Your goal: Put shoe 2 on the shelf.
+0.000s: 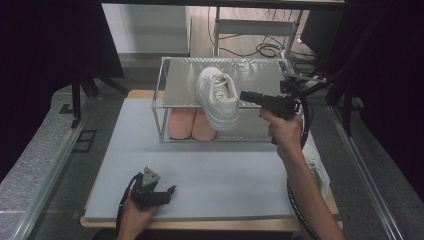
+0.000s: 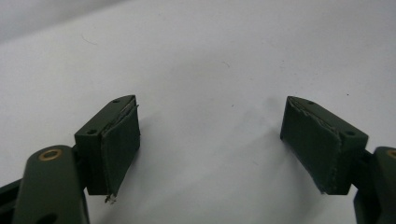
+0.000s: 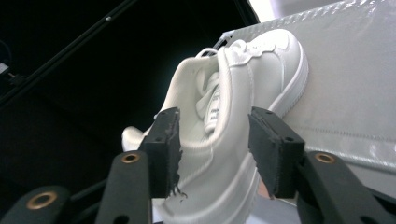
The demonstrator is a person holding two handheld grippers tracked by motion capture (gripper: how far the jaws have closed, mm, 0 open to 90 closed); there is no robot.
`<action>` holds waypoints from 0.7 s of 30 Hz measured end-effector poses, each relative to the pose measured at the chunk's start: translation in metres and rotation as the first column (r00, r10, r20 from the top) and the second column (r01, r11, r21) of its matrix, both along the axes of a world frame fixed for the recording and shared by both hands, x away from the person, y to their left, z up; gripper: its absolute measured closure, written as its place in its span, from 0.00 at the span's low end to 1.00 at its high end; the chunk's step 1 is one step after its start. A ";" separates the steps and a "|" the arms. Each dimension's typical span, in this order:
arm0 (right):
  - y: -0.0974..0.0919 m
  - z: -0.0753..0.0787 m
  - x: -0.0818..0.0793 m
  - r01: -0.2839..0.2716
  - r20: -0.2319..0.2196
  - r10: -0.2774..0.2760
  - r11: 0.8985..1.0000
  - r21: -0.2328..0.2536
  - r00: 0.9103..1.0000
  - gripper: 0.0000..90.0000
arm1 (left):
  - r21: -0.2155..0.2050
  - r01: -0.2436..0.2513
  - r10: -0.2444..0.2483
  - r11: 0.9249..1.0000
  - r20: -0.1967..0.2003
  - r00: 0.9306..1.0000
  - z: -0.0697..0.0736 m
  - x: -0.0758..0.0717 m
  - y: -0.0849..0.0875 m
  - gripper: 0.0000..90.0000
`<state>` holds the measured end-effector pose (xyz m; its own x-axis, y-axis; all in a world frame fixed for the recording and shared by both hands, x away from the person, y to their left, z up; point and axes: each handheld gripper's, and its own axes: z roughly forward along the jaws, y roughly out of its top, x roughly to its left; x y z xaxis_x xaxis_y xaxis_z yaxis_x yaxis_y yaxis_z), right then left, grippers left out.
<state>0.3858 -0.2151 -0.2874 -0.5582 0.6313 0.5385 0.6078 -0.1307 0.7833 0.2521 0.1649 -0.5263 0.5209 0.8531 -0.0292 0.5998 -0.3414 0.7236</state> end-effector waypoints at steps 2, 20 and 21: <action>-0.004 -0.003 -0.006 -0.010 0.006 0.010 1.000 0.002 1.000 0.61 | -0.004 -0.004 0.004 1.000 0.002 1.000 0.000 0.000 0.000 0.22; 0.015 -0.036 -0.070 -0.096 0.136 0.114 0.986 -0.134 0.984 0.99 | -0.004 -0.005 0.005 1.000 0.003 1.000 0.000 0.000 0.000 0.22; 0.019 -0.037 -0.073 -0.093 0.143 0.115 0.984 -0.155 0.983 1.00 | -0.004 -0.005 0.005 1.000 0.003 1.000 0.000 0.000 0.000 0.22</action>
